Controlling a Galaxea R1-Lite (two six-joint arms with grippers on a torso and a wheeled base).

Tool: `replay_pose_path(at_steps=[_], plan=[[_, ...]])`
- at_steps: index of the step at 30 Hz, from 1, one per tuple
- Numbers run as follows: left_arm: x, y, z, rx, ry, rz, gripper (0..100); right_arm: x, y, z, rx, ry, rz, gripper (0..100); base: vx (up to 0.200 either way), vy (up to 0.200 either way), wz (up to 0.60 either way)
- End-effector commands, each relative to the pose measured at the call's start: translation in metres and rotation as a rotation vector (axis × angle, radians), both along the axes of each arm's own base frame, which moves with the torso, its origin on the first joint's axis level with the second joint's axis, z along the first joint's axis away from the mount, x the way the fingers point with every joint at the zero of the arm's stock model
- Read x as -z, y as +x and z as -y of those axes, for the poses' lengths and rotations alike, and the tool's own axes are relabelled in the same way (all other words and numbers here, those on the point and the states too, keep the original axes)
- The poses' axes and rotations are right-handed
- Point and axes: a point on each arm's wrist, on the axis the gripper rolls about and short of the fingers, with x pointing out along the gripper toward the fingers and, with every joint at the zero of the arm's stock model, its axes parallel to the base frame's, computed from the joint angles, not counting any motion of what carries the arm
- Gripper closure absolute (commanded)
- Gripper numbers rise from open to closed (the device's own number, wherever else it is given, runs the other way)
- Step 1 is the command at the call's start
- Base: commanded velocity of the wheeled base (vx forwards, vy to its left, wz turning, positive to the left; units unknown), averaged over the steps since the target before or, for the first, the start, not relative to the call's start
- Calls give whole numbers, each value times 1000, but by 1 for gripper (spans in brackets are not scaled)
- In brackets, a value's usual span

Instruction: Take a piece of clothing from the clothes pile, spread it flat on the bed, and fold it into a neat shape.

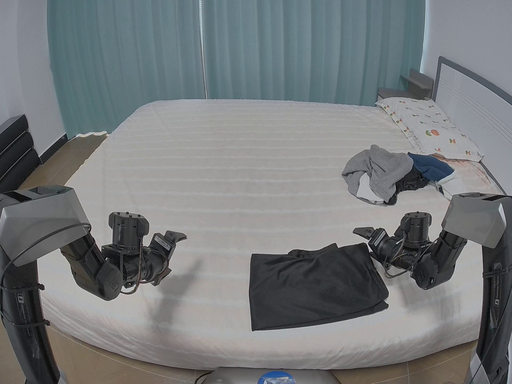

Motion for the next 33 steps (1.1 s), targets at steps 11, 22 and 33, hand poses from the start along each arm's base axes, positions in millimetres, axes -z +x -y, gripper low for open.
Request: replay_pose_path(at_steps=[11,22,33], plan=[[1,0,0,0,0,-1,0,3,0,6,32,-7,-10,100,0,0,0],[1,0,0,0,0,-3,0,1,-4,9,81,-34,-24,100,0,0,0],[1,0,0,0,0,-3,0,3,-4,13,125,-68,-64,100,0,0,0]])
